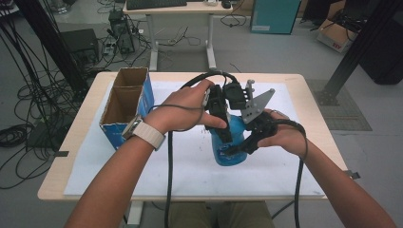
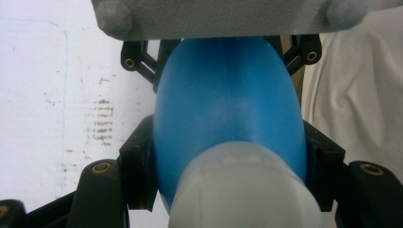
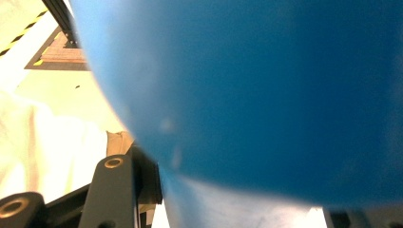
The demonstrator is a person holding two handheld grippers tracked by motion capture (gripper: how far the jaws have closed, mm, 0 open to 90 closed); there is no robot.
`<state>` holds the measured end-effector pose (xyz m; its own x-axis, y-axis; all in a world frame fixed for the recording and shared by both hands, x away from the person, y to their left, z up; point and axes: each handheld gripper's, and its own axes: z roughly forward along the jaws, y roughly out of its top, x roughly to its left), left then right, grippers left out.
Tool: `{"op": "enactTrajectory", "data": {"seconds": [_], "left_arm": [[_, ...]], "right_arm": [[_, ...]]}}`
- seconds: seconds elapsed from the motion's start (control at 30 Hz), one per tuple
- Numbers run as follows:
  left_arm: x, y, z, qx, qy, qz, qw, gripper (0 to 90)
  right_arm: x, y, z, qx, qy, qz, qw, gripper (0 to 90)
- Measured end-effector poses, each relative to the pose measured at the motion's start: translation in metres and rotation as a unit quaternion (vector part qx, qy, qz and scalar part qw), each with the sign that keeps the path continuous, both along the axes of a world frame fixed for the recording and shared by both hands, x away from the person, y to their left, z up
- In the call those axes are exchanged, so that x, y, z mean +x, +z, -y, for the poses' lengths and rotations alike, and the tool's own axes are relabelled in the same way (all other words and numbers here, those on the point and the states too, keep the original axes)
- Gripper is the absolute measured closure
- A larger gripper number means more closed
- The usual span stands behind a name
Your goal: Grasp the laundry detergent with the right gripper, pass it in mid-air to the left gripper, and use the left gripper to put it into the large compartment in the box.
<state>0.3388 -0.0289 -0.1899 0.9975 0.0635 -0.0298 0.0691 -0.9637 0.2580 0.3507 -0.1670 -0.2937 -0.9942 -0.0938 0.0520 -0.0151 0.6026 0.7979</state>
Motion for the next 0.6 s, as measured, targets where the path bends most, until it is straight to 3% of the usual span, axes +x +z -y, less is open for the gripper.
{"op": "enactTrajectory", "data": {"seconds": [0.6], "left_arm": [[0.0001, 0.0004, 0.0008, 0.002, -0.002, 0.001, 1.0000, 37.0]], "right_arm": [[-0.0004, -0.0004, 0.0006, 0.002, 0.000, -0.002, 1.0000, 43.2]]}}
